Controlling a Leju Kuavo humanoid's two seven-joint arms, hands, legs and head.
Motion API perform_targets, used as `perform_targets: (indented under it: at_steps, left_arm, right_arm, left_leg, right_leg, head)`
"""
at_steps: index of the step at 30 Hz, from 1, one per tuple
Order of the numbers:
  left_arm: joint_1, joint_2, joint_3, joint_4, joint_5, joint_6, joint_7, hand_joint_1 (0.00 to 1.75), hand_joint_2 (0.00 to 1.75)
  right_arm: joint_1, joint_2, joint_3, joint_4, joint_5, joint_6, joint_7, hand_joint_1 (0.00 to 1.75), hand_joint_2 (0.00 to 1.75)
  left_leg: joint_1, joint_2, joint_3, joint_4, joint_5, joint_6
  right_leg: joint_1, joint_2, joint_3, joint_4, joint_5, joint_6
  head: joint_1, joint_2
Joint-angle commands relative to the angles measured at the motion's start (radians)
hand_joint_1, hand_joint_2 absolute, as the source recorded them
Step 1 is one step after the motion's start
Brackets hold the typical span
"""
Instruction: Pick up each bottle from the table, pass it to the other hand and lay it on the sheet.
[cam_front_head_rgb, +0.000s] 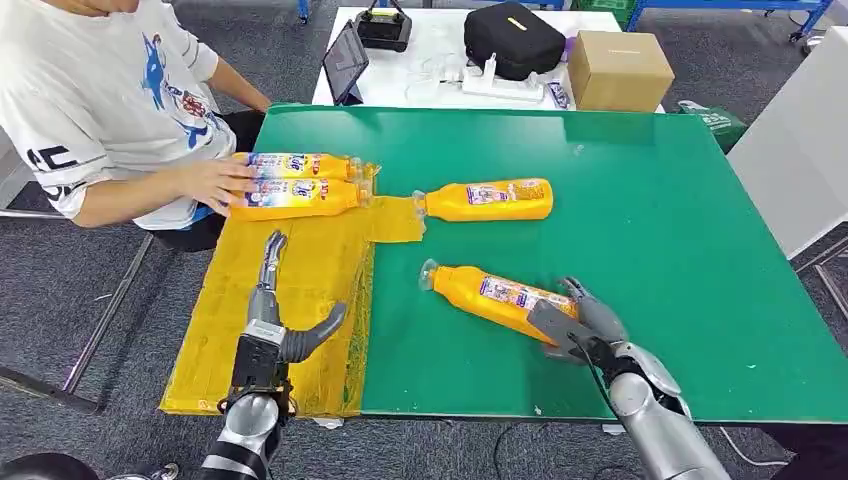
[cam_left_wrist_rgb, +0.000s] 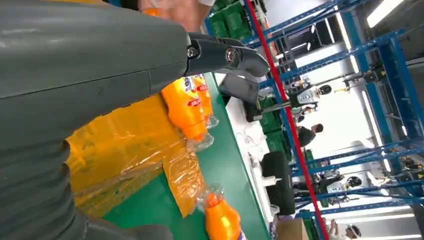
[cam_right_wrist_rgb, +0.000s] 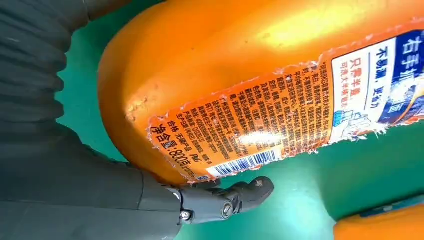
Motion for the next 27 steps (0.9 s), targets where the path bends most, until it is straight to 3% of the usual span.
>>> perform_targets:
  at_steps: [1, 2, 3, 17, 25, 27]
  left_arm:
    - [-0.028, -0.004, 0.003, 0.059, 0.002, -0.009, 0.009, 0.00, 1.75]
    - [-0.028, -0.004, 0.002, 0.058, 0.002, -0.013, 0.009, 0.00, 1.75]
    - [-0.028, -0.006, 0.002, 0.059, 0.001, -0.011, 0.009, 0.00, 1.75]
    - [-0.025, -0.014, -0.002, 0.050, 0.008, -0.028, 0.013, 0.00, 1.75]
    - [0.030, -0.041, 0.011, -0.047, 0.186, -0.120, 0.057, 0.00, 1.75]
    - [0.037, -0.041, 0.015, -0.064, 0.205, -0.125, 0.066, 0.00, 1.75]
  right_arm:
    - [0.032, 0.057, 0.013, -0.004, 0.015, -0.050, -0.037, 1.47, 1.75]
    - [0.036, 0.066, 0.010, -0.014, 0.016, -0.061, -0.058, 1.66, 1.75]
    - [0.042, 0.076, 0.005, -0.026, 0.019, -0.067, -0.063, 1.75, 1.75]
    - [0.081, 0.183, -0.087, -0.135, 0.017, -0.220, -0.182, 1.75, 1.75]
    - [0.255, 0.364, -0.180, -0.487, -0.055, -0.615, -0.407, 1.75, 1.75]
    - [0.276, 0.376, -0.182, -0.514, -0.070, -0.637, -0.419, 1.75, 1.75]
  left_leg:
    - [0.001, 0.000, 0.001, -0.001, 0.000, -0.001]
    - [0.001, 0.000, 0.003, -0.001, -0.001, -0.001]
    - [0.001, 0.000, 0.002, -0.001, 0.000, -0.001]
    - [0.001, 0.000, -0.002, 0.000, -0.001, -0.001]
    - [0.000, -0.001, -0.006, 0.001, -0.002, -0.001]
    - [0.001, -0.001, -0.006, 0.000, -0.001, -0.001]
  right_leg:
    - [0.001, -0.001, 0.001, -0.001, 0.000, -0.001]
    - [0.002, -0.002, 0.003, -0.002, -0.001, -0.002]
    - [0.001, -0.001, 0.002, -0.001, 0.000, -0.001]
    - [0.001, -0.001, -0.001, 0.000, -0.001, -0.002]
    - [0.001, -0.001, -0.005, 0.001, -0.002, -0.002]
    - [0.001, -0.001, -0.005, 0.001, -0.002, -0.001]
  head:
    - [0.000, 0.000]
    - [0.000, 0.000]
    - [0.000, 0.000]
    - [0.000, 0.000]
    - [0.000, 0.000]
    - [0.000, 0.000]
